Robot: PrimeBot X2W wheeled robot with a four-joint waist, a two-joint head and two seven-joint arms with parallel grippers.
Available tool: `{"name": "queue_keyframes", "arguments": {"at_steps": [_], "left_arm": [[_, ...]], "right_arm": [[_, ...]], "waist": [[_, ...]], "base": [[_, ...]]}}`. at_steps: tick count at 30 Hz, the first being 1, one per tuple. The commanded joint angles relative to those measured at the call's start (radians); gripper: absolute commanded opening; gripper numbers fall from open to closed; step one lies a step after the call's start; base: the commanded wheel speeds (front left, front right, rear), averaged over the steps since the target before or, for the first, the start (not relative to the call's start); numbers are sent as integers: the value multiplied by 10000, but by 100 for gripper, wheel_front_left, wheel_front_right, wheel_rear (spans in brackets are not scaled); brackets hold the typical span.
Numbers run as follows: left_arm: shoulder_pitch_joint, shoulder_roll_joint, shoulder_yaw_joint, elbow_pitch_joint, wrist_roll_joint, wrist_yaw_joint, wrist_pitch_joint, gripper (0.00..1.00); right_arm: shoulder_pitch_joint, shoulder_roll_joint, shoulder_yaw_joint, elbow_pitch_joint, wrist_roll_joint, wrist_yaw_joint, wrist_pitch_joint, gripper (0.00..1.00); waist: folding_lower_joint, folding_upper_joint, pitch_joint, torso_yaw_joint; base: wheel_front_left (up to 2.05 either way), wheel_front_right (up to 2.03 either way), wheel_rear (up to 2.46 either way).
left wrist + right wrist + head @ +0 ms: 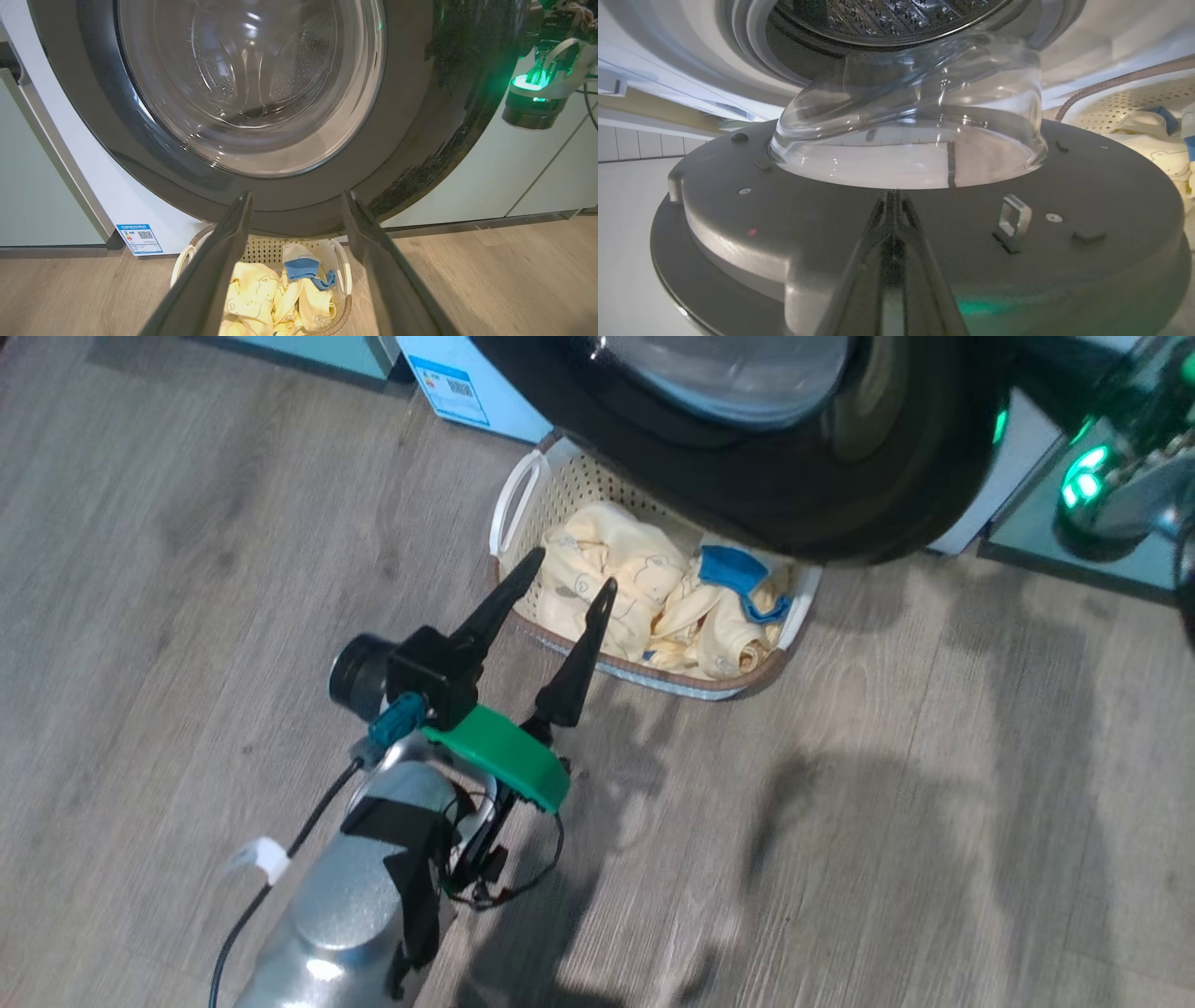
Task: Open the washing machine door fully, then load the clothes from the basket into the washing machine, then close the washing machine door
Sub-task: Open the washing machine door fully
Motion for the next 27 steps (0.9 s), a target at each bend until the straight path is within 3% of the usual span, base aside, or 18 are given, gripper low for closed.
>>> {"name": "queue_keyframes", "arguments": {"at_steps": [1, 15, 27], "left_arm": [[83, 154, 437, -245, 121, -28, -53, 100], [687, 154, 751, -140, 304, -193, -53, 100], [1107, 154, 745, 84, 342, -284, -53, 100]], "right_arm": [[103, 333, 171, -530, 57, 44, 127, 0], [1650, 634, 943, -1667, 433, 44, 462, 0], [2887, 664, 3079, -2705, 2007, 44, -20, 0]], "waist": [[1, -1, -177, -55], [1, -1, -989, -78], [1, -1, -1772, 29]], "base": [[0, 0, 0], [0, 0, 0], [0, 0, 0]]}}
